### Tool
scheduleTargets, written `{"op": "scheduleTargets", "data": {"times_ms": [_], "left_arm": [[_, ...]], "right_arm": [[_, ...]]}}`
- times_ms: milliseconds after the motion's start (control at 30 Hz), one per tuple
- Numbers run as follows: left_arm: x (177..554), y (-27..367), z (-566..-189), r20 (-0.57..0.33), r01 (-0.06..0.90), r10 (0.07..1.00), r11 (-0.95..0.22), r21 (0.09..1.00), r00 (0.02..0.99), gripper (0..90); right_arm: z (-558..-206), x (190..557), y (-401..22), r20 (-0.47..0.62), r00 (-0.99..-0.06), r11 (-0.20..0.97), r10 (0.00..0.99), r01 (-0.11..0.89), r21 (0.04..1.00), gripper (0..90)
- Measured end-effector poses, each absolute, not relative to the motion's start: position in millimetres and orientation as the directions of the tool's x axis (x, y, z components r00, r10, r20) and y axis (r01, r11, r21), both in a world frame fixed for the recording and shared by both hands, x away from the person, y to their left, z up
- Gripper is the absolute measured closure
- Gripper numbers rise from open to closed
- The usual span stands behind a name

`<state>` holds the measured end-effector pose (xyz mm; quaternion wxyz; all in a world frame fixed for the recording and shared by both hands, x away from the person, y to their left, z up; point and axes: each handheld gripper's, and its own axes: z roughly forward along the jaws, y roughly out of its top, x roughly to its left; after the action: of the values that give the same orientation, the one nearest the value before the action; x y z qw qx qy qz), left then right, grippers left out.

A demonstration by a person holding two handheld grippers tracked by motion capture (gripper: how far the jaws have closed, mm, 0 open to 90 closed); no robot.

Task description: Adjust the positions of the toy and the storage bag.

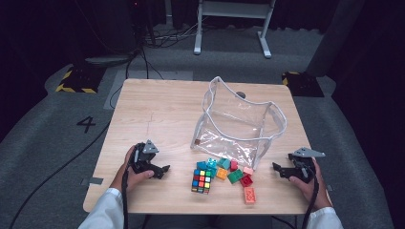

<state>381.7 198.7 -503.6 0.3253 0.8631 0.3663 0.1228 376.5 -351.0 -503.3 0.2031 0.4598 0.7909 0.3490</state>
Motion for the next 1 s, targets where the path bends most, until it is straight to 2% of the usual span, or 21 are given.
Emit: {"op": "scheduleTargets", "data": {"times_ms": [400,467,533,633,700,767,1000], "left_arm": [[385,196,-503,-0.03,0.545,0.699,-0.529,0.65,0.714,0.3],[387,192,-504,-0.032,0.546,0.698,-0.53,0.649,0.716,0.4],[390,189,-503,-0.037,0.546,0.696,-0.527,0.651,0.717,1.0],[400,181,-502,-0.024,0.521,0.688,-0.526,0.672,0.725,7.4],[405,176,-502,-0.047,0.521,0.679,-0.515,0.681,0.733,17.3],[412,170,-501,-0.043,0.514,0.674,-0.52,0.682,0.738,15.7],[425,141,-496,-0.019,0.466,0.647,-0.528,0.71,0.762,24.4]], "right_arm": [[-503,377,-351,0.001,-0.5,0.337,0.866,0.585,0.737,14.7],[-503,376,-352,-0.004,-0.506,0.344,0.862,0.58,0.738,16.4],[-503,374,-352,-0.006,-0.502,0.339,0.865,0.575,0.745,22.0],[-501,373,-352,-0.008,-0.508,0.342,0.861,0.568,0.748,25.9],[-498,373,-352,0.003,-0.509,0.327,0.861,0.557,0.763,28.2],[-492,371,-352,0.034,-0.522,0.3,0.852,0.54,0.786,29.5],[-476,361,-338,0.012,-0.579,0.323,0.815,0.472,0.82,34.9]]}}
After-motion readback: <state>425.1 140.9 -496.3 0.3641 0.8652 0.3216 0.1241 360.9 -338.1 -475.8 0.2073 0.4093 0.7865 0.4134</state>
